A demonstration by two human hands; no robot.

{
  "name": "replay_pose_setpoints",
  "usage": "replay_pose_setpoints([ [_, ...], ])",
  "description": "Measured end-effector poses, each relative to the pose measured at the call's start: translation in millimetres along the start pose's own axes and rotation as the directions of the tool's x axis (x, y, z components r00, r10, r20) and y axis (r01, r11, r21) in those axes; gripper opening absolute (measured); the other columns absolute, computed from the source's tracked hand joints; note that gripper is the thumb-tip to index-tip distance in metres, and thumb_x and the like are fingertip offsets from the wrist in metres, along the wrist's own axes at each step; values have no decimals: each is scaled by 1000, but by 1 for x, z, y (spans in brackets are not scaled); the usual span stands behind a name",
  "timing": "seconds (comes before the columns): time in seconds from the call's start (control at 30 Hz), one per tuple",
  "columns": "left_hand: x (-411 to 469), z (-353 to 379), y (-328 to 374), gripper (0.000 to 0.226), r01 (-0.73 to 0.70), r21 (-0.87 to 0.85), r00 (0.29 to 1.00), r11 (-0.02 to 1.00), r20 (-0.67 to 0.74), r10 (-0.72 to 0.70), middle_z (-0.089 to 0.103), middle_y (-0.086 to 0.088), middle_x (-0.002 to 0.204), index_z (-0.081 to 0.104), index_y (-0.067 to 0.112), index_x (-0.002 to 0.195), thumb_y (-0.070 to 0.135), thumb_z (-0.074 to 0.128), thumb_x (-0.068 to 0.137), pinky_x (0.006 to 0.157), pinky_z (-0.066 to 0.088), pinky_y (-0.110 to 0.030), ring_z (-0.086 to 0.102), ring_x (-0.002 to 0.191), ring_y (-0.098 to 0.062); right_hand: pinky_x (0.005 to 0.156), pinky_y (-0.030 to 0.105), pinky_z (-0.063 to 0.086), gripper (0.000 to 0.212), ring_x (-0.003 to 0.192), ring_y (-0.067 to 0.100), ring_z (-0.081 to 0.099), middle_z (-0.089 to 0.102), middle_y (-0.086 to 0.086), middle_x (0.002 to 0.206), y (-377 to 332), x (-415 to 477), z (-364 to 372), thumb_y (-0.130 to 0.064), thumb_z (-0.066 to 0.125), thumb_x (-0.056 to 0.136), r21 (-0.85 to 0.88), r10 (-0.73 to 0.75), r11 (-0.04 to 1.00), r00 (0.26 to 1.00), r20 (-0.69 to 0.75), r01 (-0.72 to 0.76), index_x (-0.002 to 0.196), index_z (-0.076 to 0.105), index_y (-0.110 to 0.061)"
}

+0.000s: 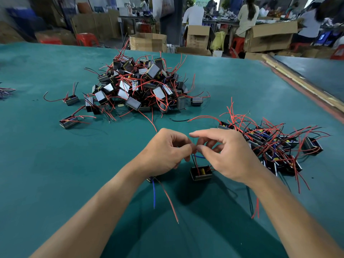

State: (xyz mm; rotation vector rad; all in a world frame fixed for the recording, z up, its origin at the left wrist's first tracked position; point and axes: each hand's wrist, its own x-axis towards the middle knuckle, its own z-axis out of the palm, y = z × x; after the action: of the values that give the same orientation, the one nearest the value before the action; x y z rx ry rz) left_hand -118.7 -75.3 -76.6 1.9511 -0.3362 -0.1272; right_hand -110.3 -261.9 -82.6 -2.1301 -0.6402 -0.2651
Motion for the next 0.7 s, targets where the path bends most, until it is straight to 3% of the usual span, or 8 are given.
replay_pose_setpoints([
  [0.17,0,0,-1,21,-16,27,999,1000,-41,17,62,-9,62,70,5,74,13,61,92,45,32,-25,39,45,-16,68,19,47,13,71,10,63,70,-11,75,-2,1,-3,-11,72,87,-86,4,996,1000,21,-2,85,78,-23],
  [0.27,-1,0,-1,20,-14,43,999,999,-42,16,62,-1,59,70,5,73,13,63,90,44,31,-23,38,44,-14,66,23,47,17,68,11,61,69,-10,70,-4,1,-4,-11,69,88,-70,15,997,1000,28,-13,76,75,-21],
  [0.43,-3,1,1,20,-33,47,999,998,-17,34,63,-2,58,71,7,70,15,65,87,45,34,-24,39,43,-9,66,40,47,19,63,20,55,64,-2,63,-4,0,-2,-21,62,88,-90,97,992,992,76,-90,71,69,-19],
  [0.57,-4,1,2,20,-38,44,999,998,-13,39,63,4,56,72,10,69,14,66,88,45,36,-22,39,44,-6,66,45,48,23,67,29,55,62,5,64,-6,1,-1,-30,54,84,-74,155,986,982,109,-147,67,64,-18],
  [0.7,-2,0,0,16,-45,49,999,998,-25,46,67,0,62,73,11,72,15,68,87,48,38,-28,40,48,-14,62,44,44,26,61,27,49,55,4,58,-5,1,-1,-29,55,85,-59,176,984,979,103,-170,61,59,-20],
])
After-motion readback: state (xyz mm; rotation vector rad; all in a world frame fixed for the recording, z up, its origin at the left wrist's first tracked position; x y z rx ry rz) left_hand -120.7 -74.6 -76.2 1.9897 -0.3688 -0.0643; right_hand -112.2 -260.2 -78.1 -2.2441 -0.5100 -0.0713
